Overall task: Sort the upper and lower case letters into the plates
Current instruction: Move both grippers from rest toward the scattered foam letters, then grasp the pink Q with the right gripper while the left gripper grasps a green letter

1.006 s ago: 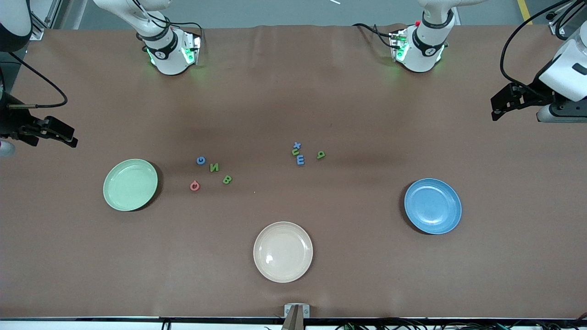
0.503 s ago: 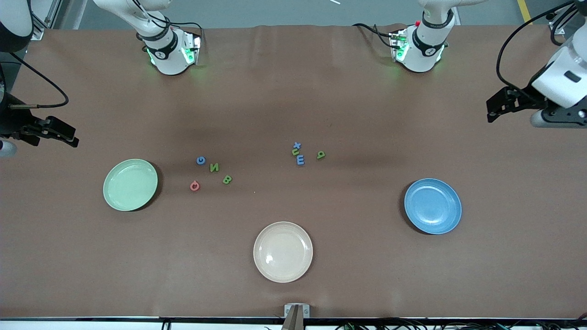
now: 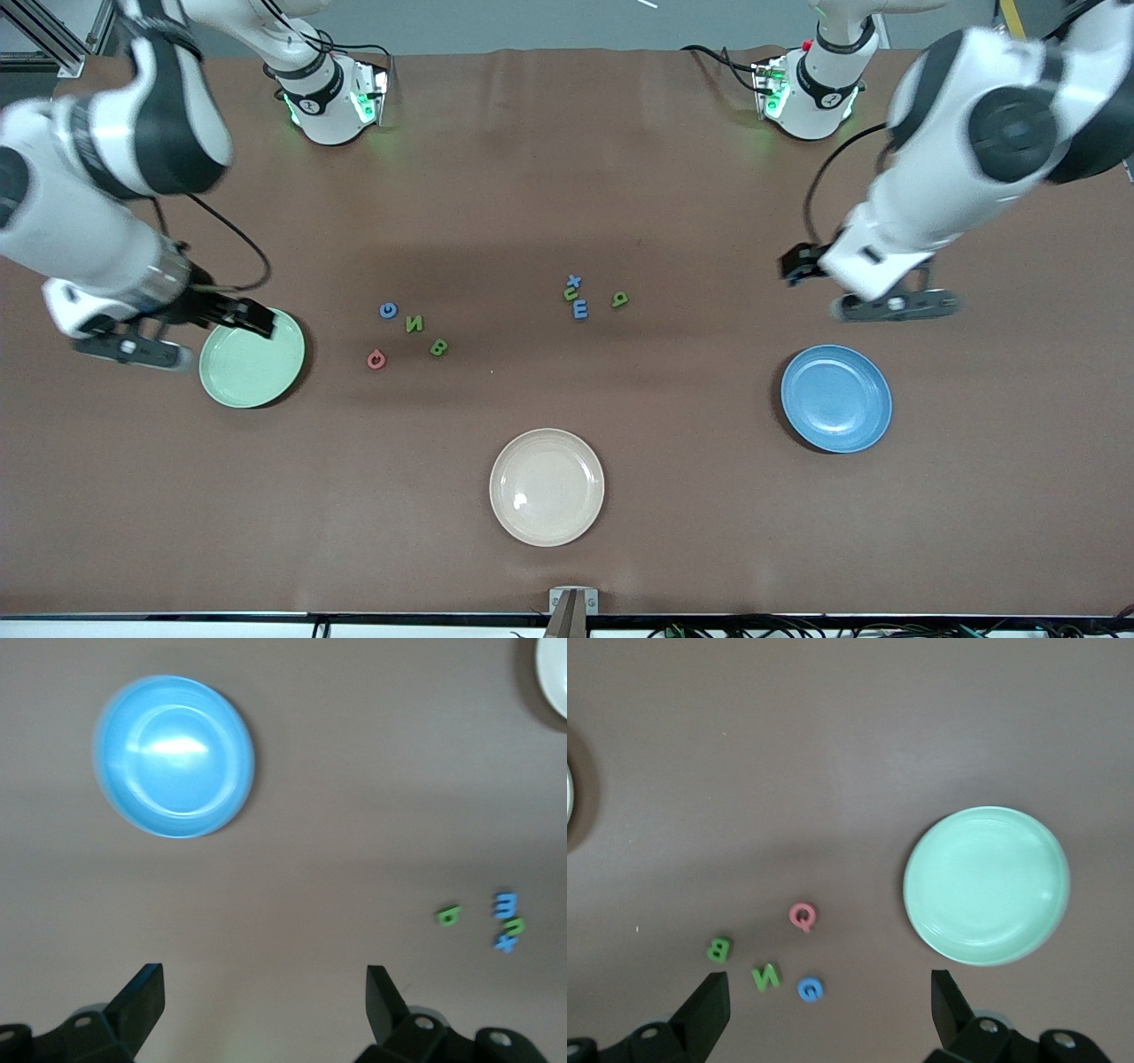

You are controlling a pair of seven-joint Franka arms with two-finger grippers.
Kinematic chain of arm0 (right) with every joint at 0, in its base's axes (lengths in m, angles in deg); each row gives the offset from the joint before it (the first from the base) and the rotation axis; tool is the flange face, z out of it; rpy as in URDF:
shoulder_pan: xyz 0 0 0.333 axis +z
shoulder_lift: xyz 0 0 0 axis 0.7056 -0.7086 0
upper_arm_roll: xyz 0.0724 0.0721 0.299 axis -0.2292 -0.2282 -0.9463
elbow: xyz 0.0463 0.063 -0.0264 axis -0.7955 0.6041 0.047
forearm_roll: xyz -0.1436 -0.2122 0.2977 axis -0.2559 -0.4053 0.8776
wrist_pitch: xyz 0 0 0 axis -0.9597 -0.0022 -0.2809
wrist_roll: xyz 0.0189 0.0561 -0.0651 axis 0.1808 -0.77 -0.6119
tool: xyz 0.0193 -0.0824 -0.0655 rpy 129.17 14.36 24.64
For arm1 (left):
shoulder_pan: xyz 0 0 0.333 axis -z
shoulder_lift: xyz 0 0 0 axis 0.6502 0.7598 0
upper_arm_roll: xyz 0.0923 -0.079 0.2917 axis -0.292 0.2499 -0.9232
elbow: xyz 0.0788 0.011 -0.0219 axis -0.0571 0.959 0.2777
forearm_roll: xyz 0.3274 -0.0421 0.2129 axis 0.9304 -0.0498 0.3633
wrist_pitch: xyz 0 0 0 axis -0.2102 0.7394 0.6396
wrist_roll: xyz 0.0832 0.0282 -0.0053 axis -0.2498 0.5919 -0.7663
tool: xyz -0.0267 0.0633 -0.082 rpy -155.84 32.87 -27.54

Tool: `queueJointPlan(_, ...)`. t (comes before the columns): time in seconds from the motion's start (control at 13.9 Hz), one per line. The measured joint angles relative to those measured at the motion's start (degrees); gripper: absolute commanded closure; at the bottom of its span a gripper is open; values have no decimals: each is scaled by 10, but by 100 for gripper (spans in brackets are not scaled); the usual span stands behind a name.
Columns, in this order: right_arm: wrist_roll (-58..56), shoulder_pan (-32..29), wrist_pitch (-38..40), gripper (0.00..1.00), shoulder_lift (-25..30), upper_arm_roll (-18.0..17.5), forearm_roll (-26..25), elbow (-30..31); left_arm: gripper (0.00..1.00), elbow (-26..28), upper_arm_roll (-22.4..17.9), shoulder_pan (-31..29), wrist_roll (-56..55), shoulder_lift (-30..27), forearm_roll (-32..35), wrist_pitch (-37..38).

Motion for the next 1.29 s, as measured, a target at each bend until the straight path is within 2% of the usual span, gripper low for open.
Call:
queueJointPlan(0.14,16,10,-64,0,-38,0,0,29,0,34,1,40,-68,23,0,-60)
queueJointPlan(0.36,62,18,-130,0,-103,0,0,36,1,117,2,104,-194,47,1,-201)
queueJointPlan(0.5,97,31,-167,0,-135,0,0,37,4,153,1,148,-289,77,32,-262)
queueJointPlan(0.65,114,35,-205,0,-163,0,0,40,5,159,2,183,-414,126,123,-295)
queueJointPlan(0.79,131,35,-227,0,-186,1,0,45,9,154,2,200,-503,176,173,-332)
queueJointPlan(1.08,160,38,-231,0,-195,-1,1,68,18,129,1,217,-552,239,181,-369)
queueJointPlan(1.29,211,66,-246,0,-195,-4,1,92,30,122,1,224,-579,263,181,-384)
